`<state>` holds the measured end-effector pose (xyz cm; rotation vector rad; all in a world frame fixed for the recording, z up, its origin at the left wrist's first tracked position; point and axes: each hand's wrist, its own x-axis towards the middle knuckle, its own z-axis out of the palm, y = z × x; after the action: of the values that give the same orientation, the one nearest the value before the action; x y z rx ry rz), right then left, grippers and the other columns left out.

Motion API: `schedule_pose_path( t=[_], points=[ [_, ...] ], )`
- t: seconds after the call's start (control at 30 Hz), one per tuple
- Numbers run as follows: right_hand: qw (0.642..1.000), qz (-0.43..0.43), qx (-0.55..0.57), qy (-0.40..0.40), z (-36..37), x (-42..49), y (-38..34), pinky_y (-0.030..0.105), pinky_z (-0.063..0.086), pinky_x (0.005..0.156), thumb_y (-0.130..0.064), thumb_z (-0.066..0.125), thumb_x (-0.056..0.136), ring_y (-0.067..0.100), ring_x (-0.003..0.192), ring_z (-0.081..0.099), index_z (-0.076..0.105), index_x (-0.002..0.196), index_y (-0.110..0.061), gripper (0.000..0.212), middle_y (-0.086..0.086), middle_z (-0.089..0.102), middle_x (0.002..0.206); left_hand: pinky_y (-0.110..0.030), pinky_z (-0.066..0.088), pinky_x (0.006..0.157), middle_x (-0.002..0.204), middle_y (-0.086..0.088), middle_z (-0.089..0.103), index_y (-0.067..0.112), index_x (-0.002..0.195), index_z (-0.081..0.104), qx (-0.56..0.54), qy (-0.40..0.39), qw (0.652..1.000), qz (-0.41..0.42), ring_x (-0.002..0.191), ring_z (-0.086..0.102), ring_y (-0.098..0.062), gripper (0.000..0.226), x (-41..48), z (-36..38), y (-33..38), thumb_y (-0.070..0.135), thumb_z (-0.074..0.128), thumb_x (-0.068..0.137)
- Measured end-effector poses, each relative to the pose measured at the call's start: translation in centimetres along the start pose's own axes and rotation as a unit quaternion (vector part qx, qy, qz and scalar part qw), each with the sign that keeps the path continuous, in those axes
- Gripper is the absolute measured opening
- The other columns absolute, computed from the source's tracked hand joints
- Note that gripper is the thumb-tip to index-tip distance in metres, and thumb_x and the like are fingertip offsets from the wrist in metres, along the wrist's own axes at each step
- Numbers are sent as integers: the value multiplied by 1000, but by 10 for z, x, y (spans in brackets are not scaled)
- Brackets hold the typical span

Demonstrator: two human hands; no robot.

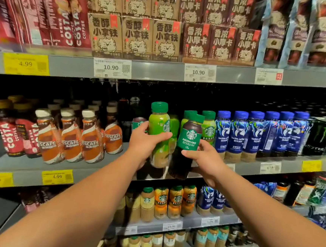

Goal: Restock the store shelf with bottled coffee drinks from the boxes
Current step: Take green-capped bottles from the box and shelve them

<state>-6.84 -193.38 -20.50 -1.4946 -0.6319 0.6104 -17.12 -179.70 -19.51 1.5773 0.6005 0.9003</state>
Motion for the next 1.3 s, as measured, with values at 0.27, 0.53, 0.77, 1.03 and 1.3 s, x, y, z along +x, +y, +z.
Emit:
schedule_pose_path(
  t=[0.27,0.53,0.77,1.03,1.3],
  points=[
    [1000,0,9,7,-13,8,11,45,50,92,4,68,79,24,98,62,52,119,-10,44,6,64,105,-33,55,81,105,-4,68,22,107,56,19,-8,999,44,94,66,-15,48,14,18,-4,7,82,69],
    [1000,-2,1,19,-21,14,24,44,49,93,5,68,79,27,99,62,52,115,-9,42,11,63,108,-44,51,92,112,-5,63,19,112,52,31,7,999,39,102,62,-22,46,28,38,-12,8,77,75],
    [1000,1,-1,30,-30,20,29,46,49,94,4,68,79,26,98,62,53,117,-9,42,7,64,102,-31,55,81,106,1,66,23,118,58,5,15,1000,25,94,64,-13,49,33,47,-24,8,77,75],
    [999,-4,17,36,-29,25,33,33,48,77,4,68,79,16,86,61,52,116,-9,43,2,63,95,-35,49,95,123,-7,62,10,124,55,12,22,1000,5,111,61,-22,51,35,39,-35,7,75,77],
    [1000,-7,5,13,-19,25,30,37,51,84,6,68,78,20,92,63,55,117,-9,44,5,66,99,-30,49,96,130,-8,56,6,133,50,17,-1,1000,-5,113,57,-16,57,32,37,-32,10,72,81]
  ],
)
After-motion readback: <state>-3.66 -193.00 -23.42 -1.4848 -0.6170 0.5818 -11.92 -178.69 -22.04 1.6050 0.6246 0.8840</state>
